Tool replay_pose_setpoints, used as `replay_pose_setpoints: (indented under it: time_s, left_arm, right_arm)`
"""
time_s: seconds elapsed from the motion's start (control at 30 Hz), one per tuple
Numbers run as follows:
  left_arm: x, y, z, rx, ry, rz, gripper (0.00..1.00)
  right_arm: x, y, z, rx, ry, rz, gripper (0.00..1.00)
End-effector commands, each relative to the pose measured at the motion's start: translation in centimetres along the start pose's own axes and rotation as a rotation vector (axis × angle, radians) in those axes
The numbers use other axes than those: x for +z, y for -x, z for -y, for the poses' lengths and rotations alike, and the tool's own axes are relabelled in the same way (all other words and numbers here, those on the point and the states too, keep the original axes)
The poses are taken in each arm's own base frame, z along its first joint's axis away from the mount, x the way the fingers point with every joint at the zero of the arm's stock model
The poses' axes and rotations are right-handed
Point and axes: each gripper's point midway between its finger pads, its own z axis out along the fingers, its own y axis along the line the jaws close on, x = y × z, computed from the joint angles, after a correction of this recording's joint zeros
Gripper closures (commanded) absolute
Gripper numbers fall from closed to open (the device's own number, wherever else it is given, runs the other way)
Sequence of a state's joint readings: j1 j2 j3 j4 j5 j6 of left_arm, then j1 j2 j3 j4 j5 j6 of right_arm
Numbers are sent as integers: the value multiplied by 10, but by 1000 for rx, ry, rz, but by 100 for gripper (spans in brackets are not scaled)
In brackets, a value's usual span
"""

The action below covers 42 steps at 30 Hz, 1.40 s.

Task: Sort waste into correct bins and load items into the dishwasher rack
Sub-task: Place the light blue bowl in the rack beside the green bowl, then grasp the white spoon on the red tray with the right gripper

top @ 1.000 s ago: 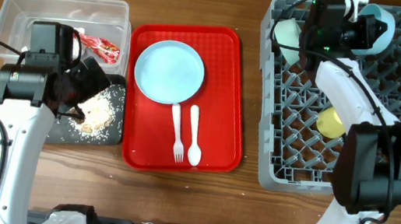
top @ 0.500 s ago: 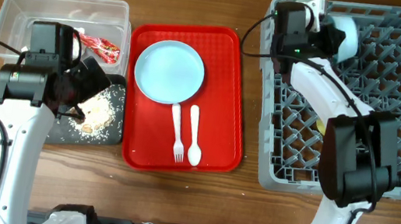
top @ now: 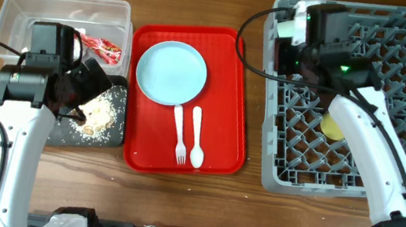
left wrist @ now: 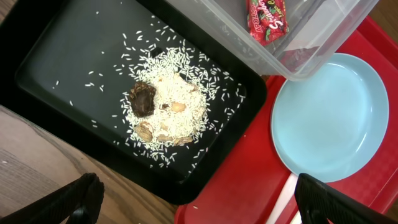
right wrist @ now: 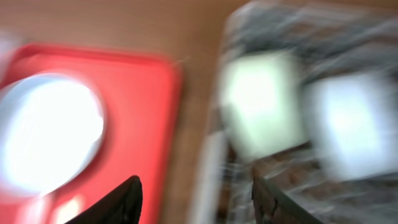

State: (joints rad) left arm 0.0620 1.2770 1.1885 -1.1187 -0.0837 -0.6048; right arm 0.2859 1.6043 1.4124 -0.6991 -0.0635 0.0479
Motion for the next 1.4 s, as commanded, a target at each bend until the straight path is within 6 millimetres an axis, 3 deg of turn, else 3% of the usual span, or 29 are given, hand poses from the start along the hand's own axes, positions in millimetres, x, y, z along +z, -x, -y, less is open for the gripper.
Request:
replay_pose_setpoints:
  time_s: [0.0,0.03,0.07,0.23,0.33,0.47,0.7,1.23,1.37]
  left_arm:
    - [-1,2,-1,-11,-2,5,0]
    - [-1,2,-1,-11,-2,5,0]
    - [-1,2,-1,-11,-2,5,0]
    - [-1,1,-1,-11,-1,4,0]
    - [-1,1,-1,-11,1,1,0]
    - [-1,1,-2,-11,1,1,0]
    - [-1,0,-2,-10,3,-2,0]
    - [-1,-1,-3,-9,7,-7,0]
    - [-1,-1,-3,-6,7,-7,0]
  right_arm:
    - [5,-44,-82,50,324,-200,42]
    - [8,-62,-92,31,314,-269,42]
    - [17,-96,-109,8,269,-401,42]
    - [44,-171,-155,59,143,-643,42]
    - [52,-211,-160,71,30,-760,42]
    - [58,-243,-167,49,-4,-865,42]
    - [65,-269,-174,49,-71,-920,41]
    - [71,-265,-174,75,-88,-888,44]
    - [77,-291,-180,97,-53,-1003,43]
